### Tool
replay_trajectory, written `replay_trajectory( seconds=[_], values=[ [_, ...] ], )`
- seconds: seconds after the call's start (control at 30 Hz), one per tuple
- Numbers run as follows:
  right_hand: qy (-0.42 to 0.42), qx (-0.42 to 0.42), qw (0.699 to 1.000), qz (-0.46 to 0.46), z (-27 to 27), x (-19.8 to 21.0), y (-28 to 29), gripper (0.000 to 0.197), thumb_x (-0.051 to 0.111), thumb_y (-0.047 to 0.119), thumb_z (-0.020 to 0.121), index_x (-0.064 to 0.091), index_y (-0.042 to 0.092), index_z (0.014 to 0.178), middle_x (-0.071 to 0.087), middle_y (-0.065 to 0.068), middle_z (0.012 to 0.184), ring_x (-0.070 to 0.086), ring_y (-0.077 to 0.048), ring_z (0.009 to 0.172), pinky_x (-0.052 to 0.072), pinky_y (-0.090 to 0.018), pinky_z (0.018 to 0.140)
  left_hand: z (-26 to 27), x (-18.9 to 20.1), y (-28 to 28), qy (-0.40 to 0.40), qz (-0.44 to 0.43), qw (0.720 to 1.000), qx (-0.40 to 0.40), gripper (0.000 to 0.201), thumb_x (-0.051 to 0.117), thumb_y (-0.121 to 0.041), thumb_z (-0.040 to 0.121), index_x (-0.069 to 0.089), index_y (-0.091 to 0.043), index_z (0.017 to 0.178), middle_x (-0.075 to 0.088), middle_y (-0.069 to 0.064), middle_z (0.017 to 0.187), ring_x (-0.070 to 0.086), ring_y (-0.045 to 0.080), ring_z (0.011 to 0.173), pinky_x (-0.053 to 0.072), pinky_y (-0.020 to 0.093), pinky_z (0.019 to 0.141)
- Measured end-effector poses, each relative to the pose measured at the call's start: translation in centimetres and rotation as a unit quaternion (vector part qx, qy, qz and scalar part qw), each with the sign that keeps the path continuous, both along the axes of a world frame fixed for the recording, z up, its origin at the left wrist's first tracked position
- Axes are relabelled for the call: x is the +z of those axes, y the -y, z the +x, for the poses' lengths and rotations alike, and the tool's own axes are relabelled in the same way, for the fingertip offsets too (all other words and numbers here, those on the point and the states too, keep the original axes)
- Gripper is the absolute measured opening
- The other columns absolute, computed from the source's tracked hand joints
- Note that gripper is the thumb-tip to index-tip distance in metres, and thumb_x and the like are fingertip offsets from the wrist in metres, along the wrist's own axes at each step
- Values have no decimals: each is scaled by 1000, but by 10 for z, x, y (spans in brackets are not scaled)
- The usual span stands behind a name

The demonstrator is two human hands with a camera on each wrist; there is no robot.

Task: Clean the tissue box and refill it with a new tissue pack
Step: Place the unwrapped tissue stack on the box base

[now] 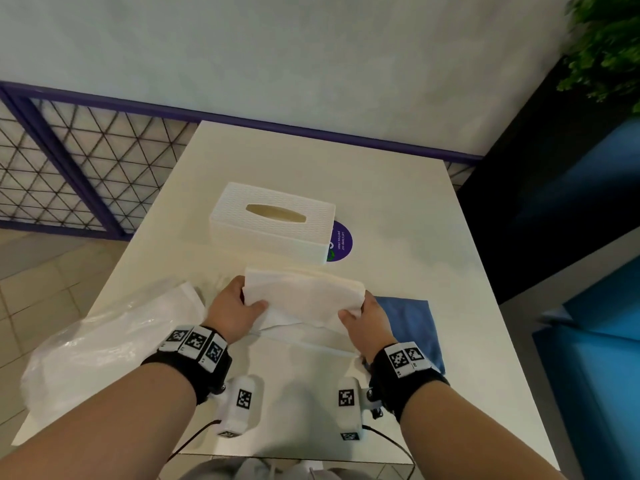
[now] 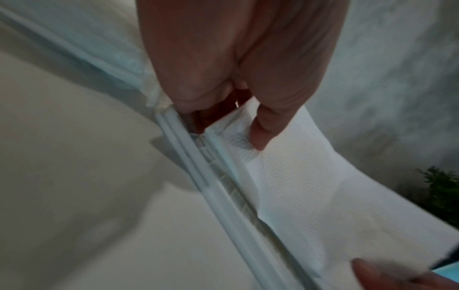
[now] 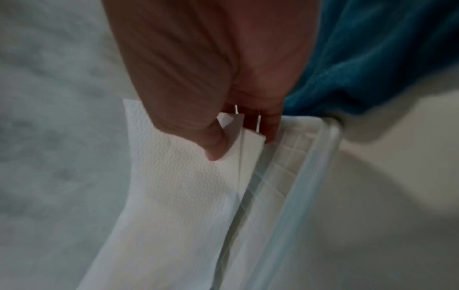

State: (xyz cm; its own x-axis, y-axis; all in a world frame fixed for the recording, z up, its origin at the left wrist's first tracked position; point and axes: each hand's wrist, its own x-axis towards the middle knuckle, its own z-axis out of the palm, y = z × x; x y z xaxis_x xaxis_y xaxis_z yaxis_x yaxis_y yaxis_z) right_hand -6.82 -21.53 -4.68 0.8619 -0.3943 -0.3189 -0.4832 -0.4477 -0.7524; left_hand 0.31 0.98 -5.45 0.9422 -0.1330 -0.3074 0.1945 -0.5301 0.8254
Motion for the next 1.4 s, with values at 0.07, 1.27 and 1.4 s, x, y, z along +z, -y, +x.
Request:
replay_trajectory(
  seconds=[0.07,1.27,1.4],
  values=[
    [-14,13,1000,-16,5,2,8,39,57,17,89,47,13,127,59,-2,102,54,-17,92,41,-23,78,-2,-1,2,-4,17,1000,-15,38,67,-21,86,52,-8,118,63,4,98,57,23,89,42,29,79],
    [70,-50,995,55,2,-14,9,59,50,-2,72,47,36,118,58,-1,82,55,-14,65,43,-19,54,-10,-9,19,46,-229,969,83,70,49,21,70,44,-30,118,56,-4,111,55,13,79,47,21,61],
    [85,-53,994,46,1,-18,7,49,52,-2,78,50,30,115,60,7,82,58,-9,67,45,-9,55,-11,-14,18,49,-178,977,104,64,49,19,74,44,-18,125,55,0,109,56,17,91,43,17,74]
  ],
)
